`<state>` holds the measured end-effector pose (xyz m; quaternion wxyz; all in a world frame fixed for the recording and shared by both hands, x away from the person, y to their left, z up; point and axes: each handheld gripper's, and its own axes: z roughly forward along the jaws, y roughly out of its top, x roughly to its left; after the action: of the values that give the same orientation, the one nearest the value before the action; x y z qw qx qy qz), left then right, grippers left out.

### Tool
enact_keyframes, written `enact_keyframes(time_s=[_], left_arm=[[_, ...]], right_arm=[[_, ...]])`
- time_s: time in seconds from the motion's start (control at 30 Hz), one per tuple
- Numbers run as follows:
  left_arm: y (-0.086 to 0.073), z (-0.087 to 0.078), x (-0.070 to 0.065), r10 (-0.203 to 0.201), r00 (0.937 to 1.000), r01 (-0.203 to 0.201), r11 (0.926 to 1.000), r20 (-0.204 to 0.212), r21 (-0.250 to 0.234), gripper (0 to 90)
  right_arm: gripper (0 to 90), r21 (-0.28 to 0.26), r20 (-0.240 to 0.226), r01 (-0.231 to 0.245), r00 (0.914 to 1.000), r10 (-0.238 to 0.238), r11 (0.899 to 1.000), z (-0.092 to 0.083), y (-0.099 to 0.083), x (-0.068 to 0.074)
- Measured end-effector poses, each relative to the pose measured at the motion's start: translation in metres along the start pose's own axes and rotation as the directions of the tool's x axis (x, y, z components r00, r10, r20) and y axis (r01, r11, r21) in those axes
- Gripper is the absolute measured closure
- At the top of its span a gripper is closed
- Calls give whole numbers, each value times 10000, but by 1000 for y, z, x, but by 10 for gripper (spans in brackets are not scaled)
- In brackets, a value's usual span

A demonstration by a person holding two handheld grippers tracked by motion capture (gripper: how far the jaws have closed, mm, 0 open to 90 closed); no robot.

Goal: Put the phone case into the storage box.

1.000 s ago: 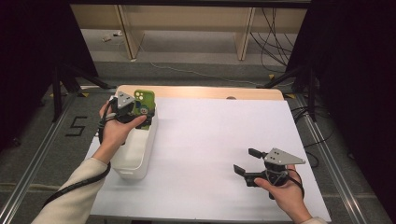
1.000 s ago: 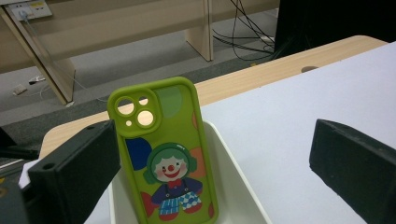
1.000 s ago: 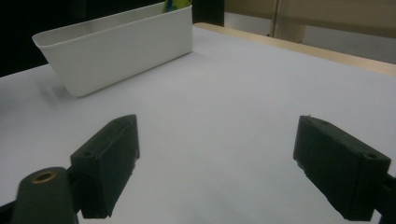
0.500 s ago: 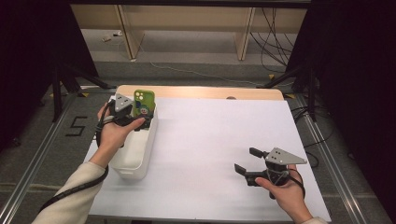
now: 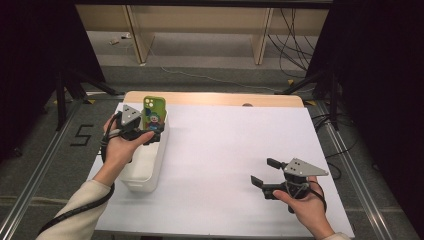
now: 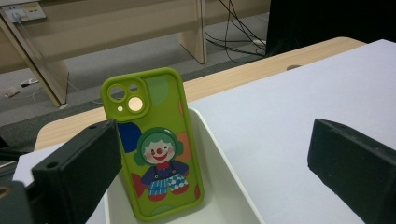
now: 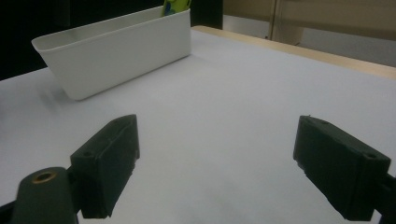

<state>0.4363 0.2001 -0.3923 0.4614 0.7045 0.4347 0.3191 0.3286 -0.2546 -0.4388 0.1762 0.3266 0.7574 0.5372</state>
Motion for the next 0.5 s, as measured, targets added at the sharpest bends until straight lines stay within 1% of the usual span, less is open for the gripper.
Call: enact_keyframes(time_s=[0.27, 0.5], left_arm=[[-2, -8, -2, 20, 10000, -19, 9999, 68, -137, 31], [-6, -12, -5, 38, 9999, -36, 9999, 165, -154, 39]], right_arm=[[156, -15, -14, 4, 10000, -4, 10000, 0, 0, 0], [156, -23, -21, 12, 10000, -12, 10000, 0, 0, 0]])
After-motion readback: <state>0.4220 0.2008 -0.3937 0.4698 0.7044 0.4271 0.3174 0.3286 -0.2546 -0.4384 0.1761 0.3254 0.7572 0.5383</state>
